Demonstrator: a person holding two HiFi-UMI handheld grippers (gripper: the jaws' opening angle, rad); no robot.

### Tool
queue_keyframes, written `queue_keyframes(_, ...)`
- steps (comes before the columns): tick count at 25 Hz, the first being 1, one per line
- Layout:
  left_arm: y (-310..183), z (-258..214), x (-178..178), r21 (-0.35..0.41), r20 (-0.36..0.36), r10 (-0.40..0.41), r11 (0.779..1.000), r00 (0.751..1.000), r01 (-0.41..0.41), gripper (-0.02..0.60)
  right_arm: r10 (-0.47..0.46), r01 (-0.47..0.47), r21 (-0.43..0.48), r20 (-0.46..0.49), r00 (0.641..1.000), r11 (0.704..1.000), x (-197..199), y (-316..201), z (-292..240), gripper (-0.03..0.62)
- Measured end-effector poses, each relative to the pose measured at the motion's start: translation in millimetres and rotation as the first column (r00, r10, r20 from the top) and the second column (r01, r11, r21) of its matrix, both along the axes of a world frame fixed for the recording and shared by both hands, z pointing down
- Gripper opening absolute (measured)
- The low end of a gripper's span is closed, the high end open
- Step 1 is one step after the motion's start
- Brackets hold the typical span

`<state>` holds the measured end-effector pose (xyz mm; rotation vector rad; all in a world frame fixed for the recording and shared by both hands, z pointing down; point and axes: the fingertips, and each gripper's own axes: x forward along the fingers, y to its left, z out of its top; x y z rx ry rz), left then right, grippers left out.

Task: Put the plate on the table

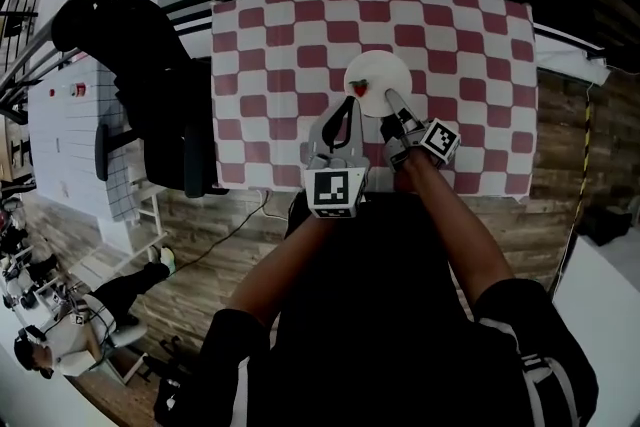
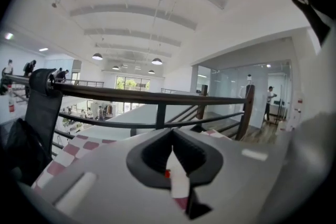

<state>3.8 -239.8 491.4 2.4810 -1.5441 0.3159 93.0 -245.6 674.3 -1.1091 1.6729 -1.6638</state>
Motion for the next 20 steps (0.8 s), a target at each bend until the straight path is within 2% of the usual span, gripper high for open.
queue_keyframes(3,13,3,16,0.029,0.054,0.062,0.998,0.997,-0.064,0.009,-0.001,0.001,-0.039,-0.006,1.0,0.999,-1,1,13,0.017)
queue_keyframes(5,22,11,18,0.012,0.056,0.069,0.998,0.996,-0.07,0.009,-0.007,0.007,-0.042,0.0,1.0,0.999,-3,1,18,0.017)
queue_keyframes(8,29,23,13,-0.024,0.056,0.059,0.998,0.997,-0.057,0.009,-0.005,0.006,-0.009,0.054,0.999,1.0,-9,-4,20,0.017)
queue_keyframes(12,30,33,1,-0.081,0.021,0.011,0.997,1.0,-0.009,0.009,-0.001,0.003,-0.031,0.043,0.999,1.0,-11,0,33,0.017)
queue_keyframes(15,33,34,-6,-0.09,0.021,-0.006,0.996,1.0,0.007,0.009,0.0,0.002,-0.047,0.031,1.0,0.999,-12,2,42,0.017)
queue_keyframes(20,38,37,-13,-0.119,0.002,-0.018,0.993,1.0,0.018,0.009,0.028,-0.024,-0.058,0.073,0.997,0.998,-15,-2,53,0.017)
